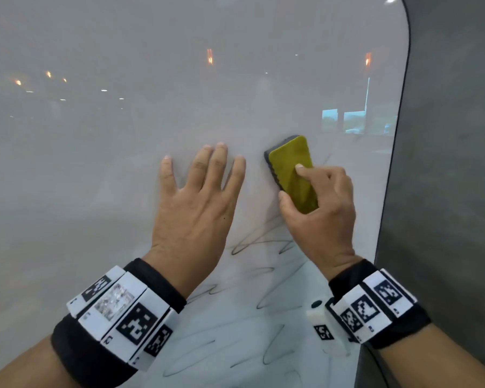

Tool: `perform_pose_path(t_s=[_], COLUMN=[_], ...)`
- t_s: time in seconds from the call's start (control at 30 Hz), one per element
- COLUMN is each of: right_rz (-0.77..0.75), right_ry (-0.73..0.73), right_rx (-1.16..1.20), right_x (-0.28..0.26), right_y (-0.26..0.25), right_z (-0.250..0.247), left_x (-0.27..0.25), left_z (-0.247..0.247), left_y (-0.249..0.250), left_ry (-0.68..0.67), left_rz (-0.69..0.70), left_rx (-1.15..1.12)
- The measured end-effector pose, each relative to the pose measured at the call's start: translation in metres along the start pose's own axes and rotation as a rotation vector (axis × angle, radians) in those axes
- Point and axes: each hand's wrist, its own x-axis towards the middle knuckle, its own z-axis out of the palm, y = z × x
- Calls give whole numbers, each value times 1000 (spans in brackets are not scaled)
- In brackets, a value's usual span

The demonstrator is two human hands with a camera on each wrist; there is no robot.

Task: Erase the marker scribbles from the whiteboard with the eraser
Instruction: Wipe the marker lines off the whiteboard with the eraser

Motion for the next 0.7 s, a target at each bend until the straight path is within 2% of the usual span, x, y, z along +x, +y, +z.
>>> perform_pose_path(t_s=[0.1, 0.17, 0.23, 0.33, 0.43, 0.5, 0.6, 0.63, 0.7], right_rz=[-244, -371, -327, -74, 44, -25, -292, -305, -160], right_ry=[-179, -262, -213, -54, 14, -38, -233, -245, -147], right_rx=[-1, -27, -31, -19, -6, 8, -22, -30, -34], right_x=[-25, -22, -5, 22, 17, -2, -15, -5, 20], right_y=[-8, 2, 19, 44, 39, 23, 22, 31, 54], right_z=[4, -3, -11, -21, -16, -9, -15, -20, -32], left_x=[7, 11, 13, 14, 15, 15, 16, 16, 17], left_z=[-4, -3, -2, 0, -1, -2, -5, -6, -9], left_y=[3, 3, 2, 1, 1, 3, 3, 3, 3], left_ry=[1, 5, 1, -18, -18, -17, -28, -32, -32], left_rz=[-10, -6, -5, 5, 10, 4, 8, 6, -3], left_rx=[23, 39, 33, 26, 50, 64, 77, 72, 65])
